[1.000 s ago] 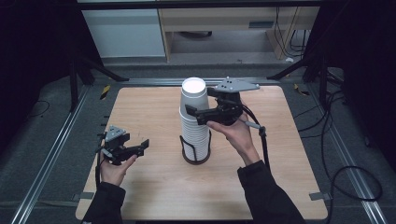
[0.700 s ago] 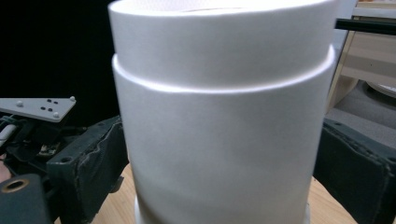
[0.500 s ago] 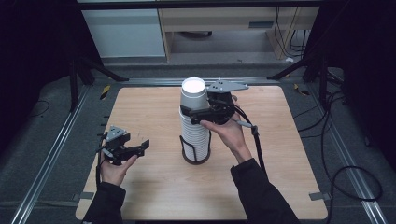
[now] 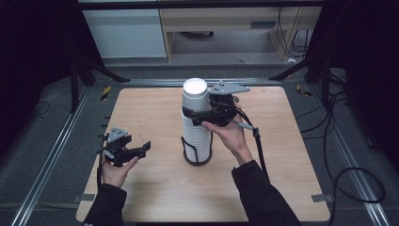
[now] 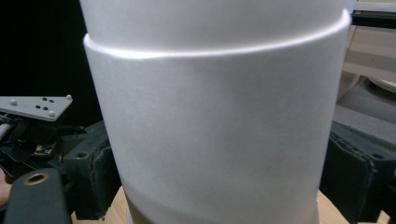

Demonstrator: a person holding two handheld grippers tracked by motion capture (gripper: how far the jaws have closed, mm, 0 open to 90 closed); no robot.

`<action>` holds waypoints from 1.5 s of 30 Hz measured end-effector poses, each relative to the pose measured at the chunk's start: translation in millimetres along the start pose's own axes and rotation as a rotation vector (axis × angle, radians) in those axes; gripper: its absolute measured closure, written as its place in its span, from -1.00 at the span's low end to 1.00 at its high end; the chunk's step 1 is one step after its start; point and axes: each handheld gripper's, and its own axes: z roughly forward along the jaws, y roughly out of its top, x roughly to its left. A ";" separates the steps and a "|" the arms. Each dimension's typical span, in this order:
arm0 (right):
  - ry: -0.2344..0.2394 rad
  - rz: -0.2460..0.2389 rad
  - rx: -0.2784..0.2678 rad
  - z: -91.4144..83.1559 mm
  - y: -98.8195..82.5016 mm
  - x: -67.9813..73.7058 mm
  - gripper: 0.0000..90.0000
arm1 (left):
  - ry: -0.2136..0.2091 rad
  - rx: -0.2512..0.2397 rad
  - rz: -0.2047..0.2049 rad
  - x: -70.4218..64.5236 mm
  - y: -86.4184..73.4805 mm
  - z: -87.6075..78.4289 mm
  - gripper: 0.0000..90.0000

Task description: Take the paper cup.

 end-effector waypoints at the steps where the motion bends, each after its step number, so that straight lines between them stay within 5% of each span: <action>1: 0.000 -0.004 0.001 0.0 0.4 0.1 -0.72 | 0.000 0.001 -0.001 0.2 -0.1 0.1 -0.65; 14: -0.005 -0.040 0.021 1.1 4.8 2.0 -0.71 | 0.002 0.005 -0.004 1.9 -0.8 0.7 -0.65; 18: 0.012 -0.019 -0.046 -5.6 9.9 0.8 -0.70 | 0.003 0.006 -0.006 2.3 -1.0 0.9 -0.65; 26: 0.005 -0.036 -0.036 -11.9 21.1 0.5 -0.69 | 0.000 0.011 -0.001 0.6 -1.1 1.7 -0.64; 45: 0.005 -0.091 -0.122 -44.4 74.2 5.8 -0.66 | -0.006 0.012 0.000 0.4 -0.8 1.2 -0.64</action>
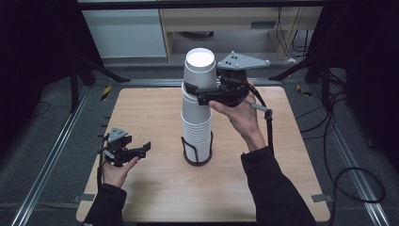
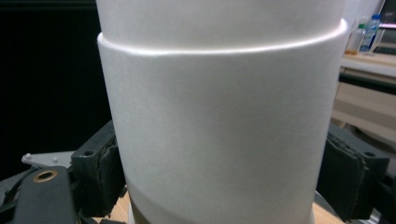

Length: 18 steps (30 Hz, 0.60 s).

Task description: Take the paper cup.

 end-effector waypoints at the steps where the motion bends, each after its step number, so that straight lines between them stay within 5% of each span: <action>1: 0.000 -0.003 -0.003 -1.9 2.5 -0.5 -0.66 | 0.000 0.000 0.000 0.1 0.1 -0.1 -0.64; 18: -0.058 -0.066 0.001 -58.7 13.9 -15.1 -0.66 | -0.013 0.001 0.008 -1.7 0.6 -1.3 -0.63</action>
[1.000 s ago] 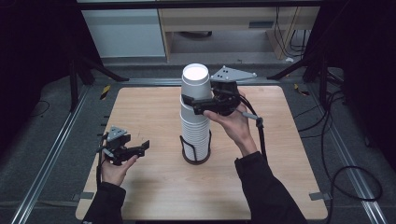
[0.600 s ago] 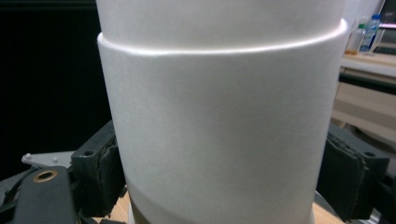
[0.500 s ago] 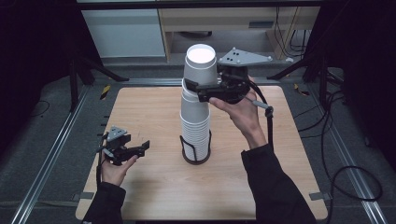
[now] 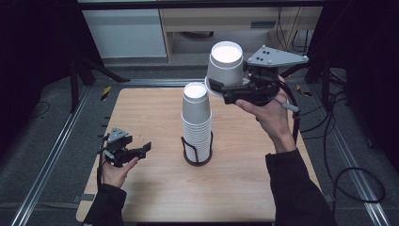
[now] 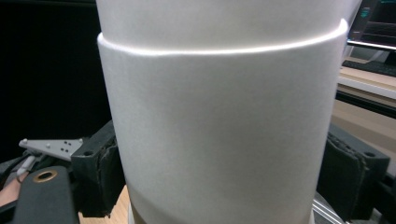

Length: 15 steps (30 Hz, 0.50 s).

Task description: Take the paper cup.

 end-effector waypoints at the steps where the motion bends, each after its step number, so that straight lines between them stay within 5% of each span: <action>1: -0.001 0.006 0.001 -4.1 -1.7 -1.7 -0.67 | -0.002 -0.001 0.001 -0.5 0.0 0.2 -0.63; 15: -0.016 0.046 0.075 -32.6 -55.2 -17.3 -0.67 | -0.027 0.011 0.031 -8.0 0.7 1.3 -0.64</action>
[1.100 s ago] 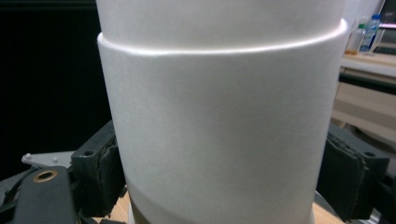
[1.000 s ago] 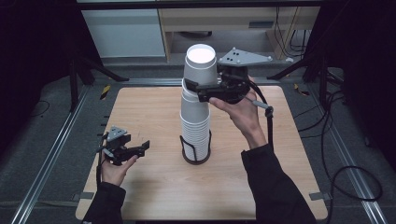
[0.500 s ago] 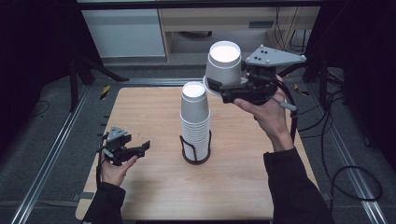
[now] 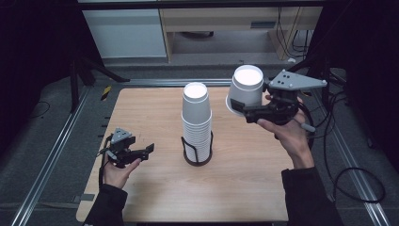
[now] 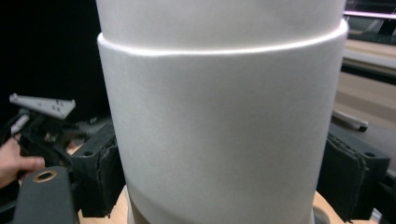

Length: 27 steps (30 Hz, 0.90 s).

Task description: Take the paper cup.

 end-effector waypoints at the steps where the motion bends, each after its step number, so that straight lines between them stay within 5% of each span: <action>1: 0.001 0.002 0.012 0.3 -5.3 -0.2 -0.67 | -0.002 0.000 0.002 -0.3 0.0 0.1 -0.64; 19: 0.052 0.058 0.132 2.6 -94.1 -6.1 -0.67 | -0.050 0.033 0.042 -12.5 -1.8 6.9 -0.65; 27: 0.122 0.043 0.183 10.3 -119.8 1.6 -0.67 | -0.084 0.032 0.061 -19.3 -1.3 6.6 -0.65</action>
